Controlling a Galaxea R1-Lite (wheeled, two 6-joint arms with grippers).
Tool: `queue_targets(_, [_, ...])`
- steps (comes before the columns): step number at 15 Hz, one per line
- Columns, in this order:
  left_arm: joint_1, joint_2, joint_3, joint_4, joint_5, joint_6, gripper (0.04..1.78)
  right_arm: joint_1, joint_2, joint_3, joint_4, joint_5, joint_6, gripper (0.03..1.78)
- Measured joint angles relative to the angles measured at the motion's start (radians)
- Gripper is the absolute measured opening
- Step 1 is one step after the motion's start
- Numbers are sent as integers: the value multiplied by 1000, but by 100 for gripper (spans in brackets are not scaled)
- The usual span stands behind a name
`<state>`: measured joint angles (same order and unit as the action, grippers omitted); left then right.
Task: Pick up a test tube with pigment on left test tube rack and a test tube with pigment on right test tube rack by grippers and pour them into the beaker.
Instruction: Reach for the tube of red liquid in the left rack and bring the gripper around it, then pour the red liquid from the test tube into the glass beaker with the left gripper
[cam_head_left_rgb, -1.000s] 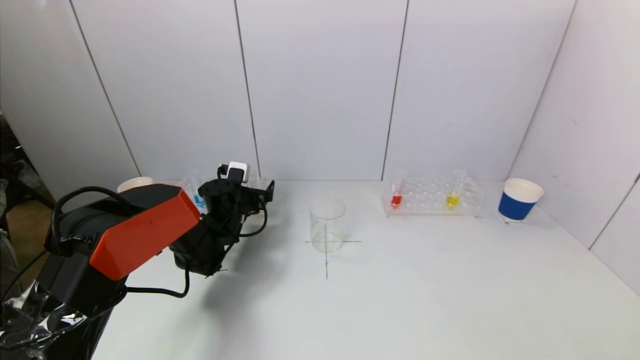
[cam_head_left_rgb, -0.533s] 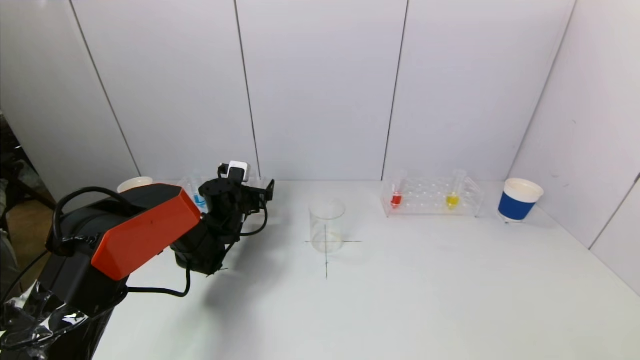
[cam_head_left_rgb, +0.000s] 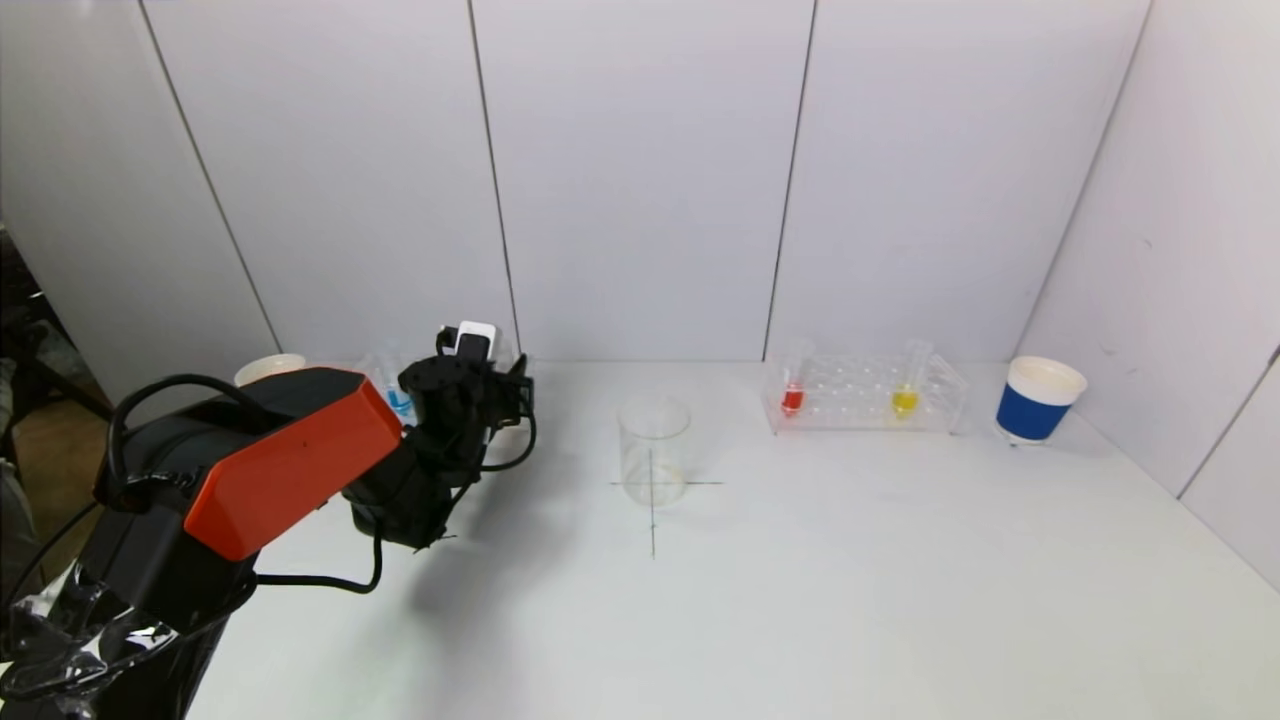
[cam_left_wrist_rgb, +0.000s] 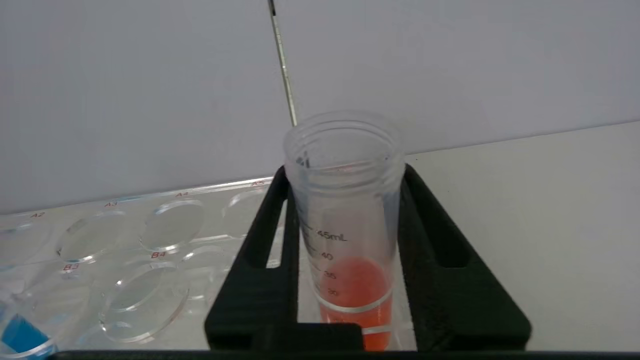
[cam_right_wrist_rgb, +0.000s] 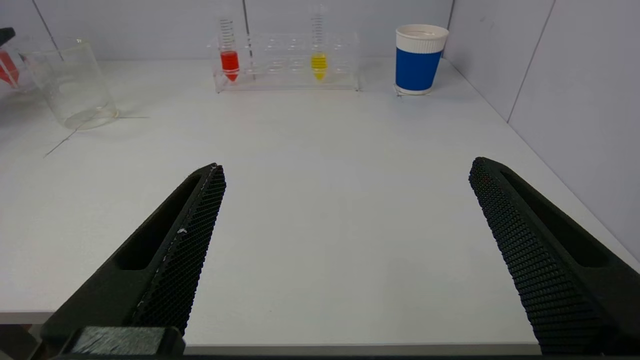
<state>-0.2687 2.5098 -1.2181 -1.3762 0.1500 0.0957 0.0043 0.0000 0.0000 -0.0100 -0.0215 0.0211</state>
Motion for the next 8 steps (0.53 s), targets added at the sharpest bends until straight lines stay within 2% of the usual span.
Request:
queue_targets(2, [-1,0,0,0,1,-1,48,0,0,0,0,0,0,177])
queue_targets(8, [-1,-4,0,0,1,-3,48,0,0,0,-1,0,0,177])
